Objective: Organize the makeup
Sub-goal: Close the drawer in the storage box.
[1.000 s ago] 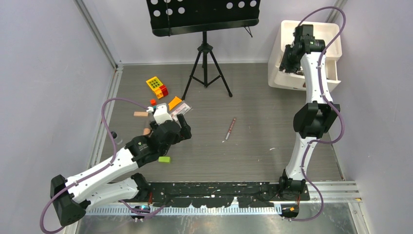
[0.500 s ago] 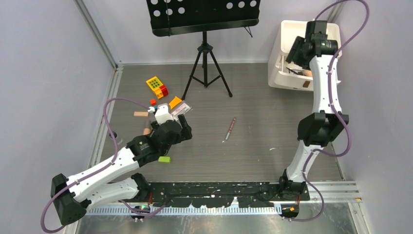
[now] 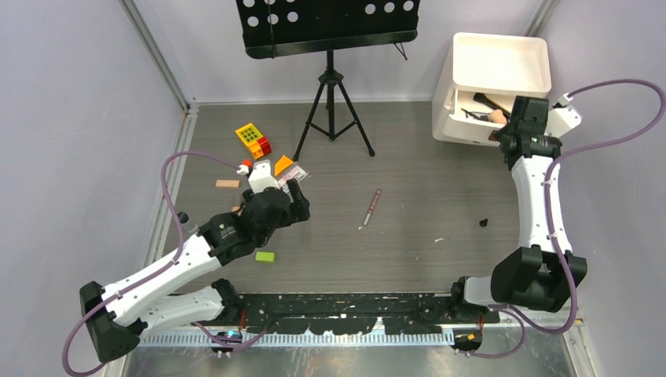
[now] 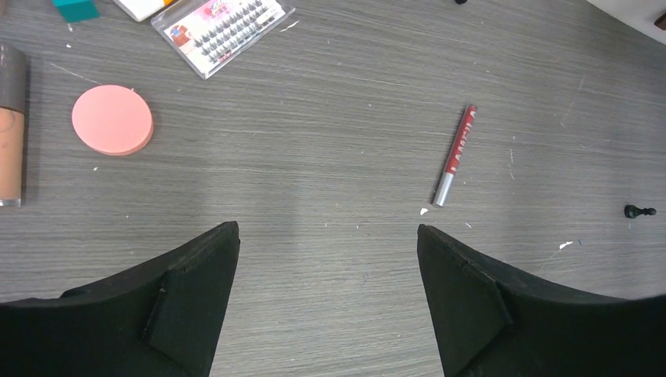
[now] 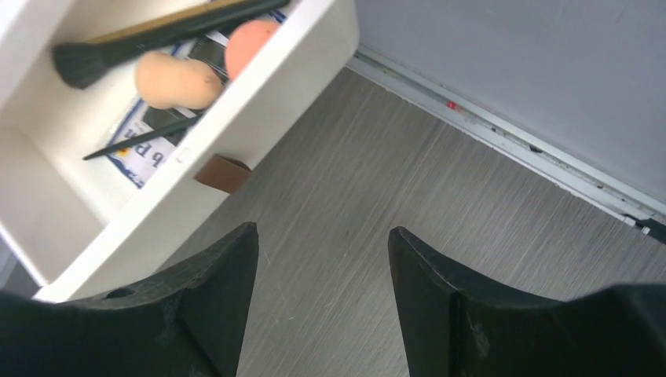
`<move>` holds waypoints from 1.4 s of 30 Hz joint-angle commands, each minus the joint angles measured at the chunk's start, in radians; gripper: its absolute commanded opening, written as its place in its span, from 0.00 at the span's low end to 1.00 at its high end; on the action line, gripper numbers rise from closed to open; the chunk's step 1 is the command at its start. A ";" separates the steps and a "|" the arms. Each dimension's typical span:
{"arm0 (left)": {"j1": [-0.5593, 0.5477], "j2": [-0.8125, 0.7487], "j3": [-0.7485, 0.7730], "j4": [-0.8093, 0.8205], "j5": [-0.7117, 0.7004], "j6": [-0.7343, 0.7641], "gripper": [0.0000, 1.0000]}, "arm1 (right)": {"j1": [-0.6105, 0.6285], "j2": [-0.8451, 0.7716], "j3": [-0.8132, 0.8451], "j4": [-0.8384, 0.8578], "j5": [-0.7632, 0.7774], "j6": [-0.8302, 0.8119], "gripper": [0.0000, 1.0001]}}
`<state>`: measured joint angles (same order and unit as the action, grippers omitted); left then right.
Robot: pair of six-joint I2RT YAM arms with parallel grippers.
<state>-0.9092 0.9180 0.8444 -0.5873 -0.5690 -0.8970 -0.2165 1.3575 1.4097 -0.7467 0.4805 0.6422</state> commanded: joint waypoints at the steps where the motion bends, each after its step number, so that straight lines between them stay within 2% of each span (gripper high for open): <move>1: 0.003 0.001 0.055 -0.043 0.015 0.039 0.85 | -0.015 -0.029 -0.089 0.116 0.025 0.077 0.66; 5: 0.003 0.003 0.055 -0.042 0.024 0.036 0.84 | -0.040 0.023 -0.122 0.170 -0.009 0.089 0.66; 8: 0.003 0.023 0.066 -0.019 0.039 0.040 0.84 | -0.079 0.114 -0.055 0.183 -0.012 0.087 0.67; 11: 0.003 0.060 0.098 -0.006 0.055 0.057 0.84 | -0.122 0.208 0.031 0.201 -0.034 0.086 0.67; 16: 0.002 0.103 0.124 0.002 0.098 0.060 0.82 | -0.133 0.401 0.265 0.155 -0.040 0.041 0.66; 22: 0.003 0.102 0.113 0.009 0.107 0.058 0.82 | -0.135 0.564 0.463 0.133 -0.140 0.020 0.65; 31: 0.003 0.119 0.107 0.028 0.099 0.064 0.82 | -0.116 0.606 0.437 0.293 -0.416 0.016 0.62; 37: 0.003 0.133 0.107 0.033 0.110 0.064 0.82 | -0.079 0.586 0.388 0.377 -0.542 -0.025 0.62; 42: 0.003 0.112 0.091 0.040 0.105 0.061 0.82 | -0.070 0.531 0.298 0.496 -0.590 -0.026 0.62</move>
<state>-0.9092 1.0550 0.9329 -0.5846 -0.4622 -0.8513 -0.3695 1.9114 1.7245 -0.6708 0.1131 0.6014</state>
